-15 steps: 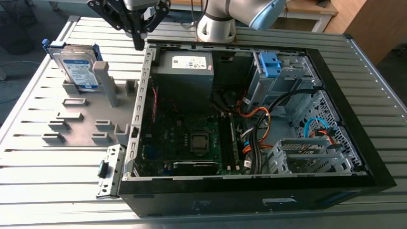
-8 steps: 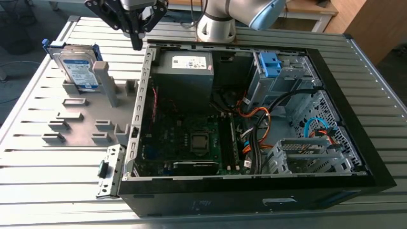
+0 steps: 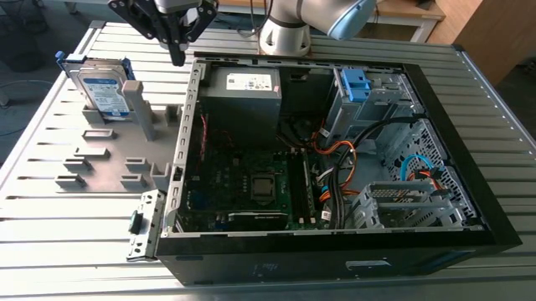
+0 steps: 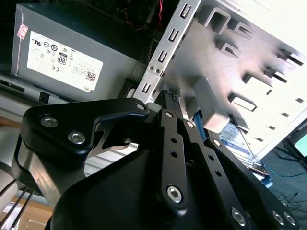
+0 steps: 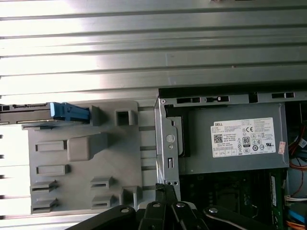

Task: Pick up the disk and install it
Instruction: 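Reach for the disk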

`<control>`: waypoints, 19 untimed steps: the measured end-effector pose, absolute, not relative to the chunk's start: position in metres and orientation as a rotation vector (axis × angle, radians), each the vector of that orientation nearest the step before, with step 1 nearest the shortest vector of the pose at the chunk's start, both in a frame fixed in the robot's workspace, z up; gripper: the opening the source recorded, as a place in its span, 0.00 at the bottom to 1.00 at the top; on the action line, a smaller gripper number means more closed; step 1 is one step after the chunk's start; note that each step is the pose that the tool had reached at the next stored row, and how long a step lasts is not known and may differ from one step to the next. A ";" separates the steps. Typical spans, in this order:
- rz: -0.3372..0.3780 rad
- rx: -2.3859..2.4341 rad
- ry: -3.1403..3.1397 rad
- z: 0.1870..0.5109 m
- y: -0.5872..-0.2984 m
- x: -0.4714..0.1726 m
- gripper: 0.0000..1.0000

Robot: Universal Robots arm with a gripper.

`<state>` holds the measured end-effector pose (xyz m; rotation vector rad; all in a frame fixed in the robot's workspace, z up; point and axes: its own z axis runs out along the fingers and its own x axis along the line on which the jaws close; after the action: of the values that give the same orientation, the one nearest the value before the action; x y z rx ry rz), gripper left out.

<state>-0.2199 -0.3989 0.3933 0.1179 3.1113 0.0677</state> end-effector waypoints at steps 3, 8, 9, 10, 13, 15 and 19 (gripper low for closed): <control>0.068 0.118 3.111 0.393 -0.399 -0.221 0.11; 0.068 0.118 3.111 0.393 -0.399 -0.223 0.11; 0.068 0.118 3.111 0.393 -0.399 -0.224 0.11; 0.068 0.118 3.111 0.393 -0.399 -0.224 0.11; 0.068 0.118 3.111 0.393 -0.399 -0.226 0.11; 0.068 0.118 3.111 0.393 -0.399 -0.227 0.11; 0.068 0.118 3.111 0.393 -0.399 -0.229 0.11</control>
<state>-0.2286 -0.3989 0.3933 0.1179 3.1113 0.0677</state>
